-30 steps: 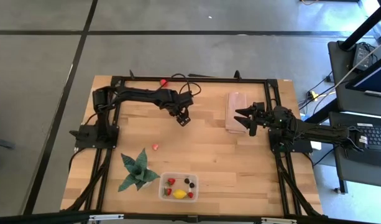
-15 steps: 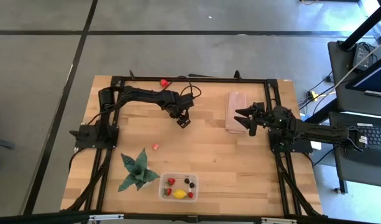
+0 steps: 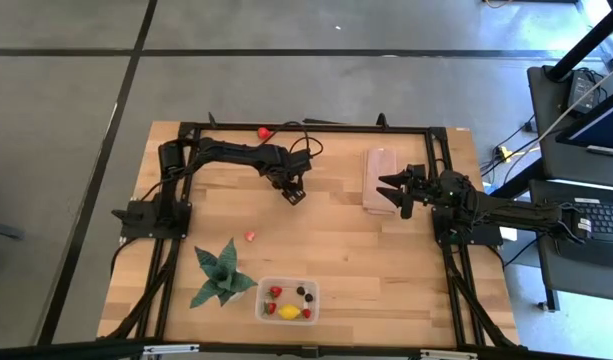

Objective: Pick and placing Produce into tupperware
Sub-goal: Put the blueberry into the transparent bin

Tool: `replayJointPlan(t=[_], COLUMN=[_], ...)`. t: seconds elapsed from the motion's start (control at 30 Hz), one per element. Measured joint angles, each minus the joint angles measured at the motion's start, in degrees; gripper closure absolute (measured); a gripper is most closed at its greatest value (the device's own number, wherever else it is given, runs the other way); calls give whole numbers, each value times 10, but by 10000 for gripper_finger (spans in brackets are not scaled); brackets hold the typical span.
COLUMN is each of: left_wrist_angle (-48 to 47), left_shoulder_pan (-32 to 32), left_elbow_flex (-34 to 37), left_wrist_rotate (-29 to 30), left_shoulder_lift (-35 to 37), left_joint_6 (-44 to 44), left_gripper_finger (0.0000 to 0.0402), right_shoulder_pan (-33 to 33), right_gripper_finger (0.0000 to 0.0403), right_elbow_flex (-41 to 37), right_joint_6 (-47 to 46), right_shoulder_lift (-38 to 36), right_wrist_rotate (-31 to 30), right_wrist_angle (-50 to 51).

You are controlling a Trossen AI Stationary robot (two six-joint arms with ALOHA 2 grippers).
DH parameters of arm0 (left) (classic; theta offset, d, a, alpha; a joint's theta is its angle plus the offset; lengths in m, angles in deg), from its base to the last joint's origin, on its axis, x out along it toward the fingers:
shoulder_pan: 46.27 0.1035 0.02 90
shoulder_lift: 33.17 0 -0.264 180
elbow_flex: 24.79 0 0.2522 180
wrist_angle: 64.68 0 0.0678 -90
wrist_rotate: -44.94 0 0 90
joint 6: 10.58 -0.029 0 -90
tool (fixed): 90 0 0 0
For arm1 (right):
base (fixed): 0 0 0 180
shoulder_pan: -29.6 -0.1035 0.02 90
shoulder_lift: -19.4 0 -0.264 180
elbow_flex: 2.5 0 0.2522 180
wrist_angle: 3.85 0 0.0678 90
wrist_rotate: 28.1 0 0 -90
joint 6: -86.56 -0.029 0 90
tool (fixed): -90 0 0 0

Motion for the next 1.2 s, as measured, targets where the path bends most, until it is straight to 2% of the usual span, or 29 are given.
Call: replayJointPlan(t=[0.37,0.83,1.2], left_wrist_angle=[-1,-1,-10], left_shoulder_pan=[0,0,-2], left_elbow_flex=[0,1,-7], left_wrist_rotate=[-2,-5,-4], left_shoulder_lift=[0,0,3], left_joint_6=[1,-1,-23], left_gripper_finger=[267,364,371], right_shoulder_pan=[0,0,0], right_gripper_finger=[159,160,160], right_elbow_flex=[0,0,0], right_joint_6=[1,1,1], right_shoulder_lift=[0,0,0], right_wrist_rotate=[0,0,0], right_wrist_angle=[0,0,0])
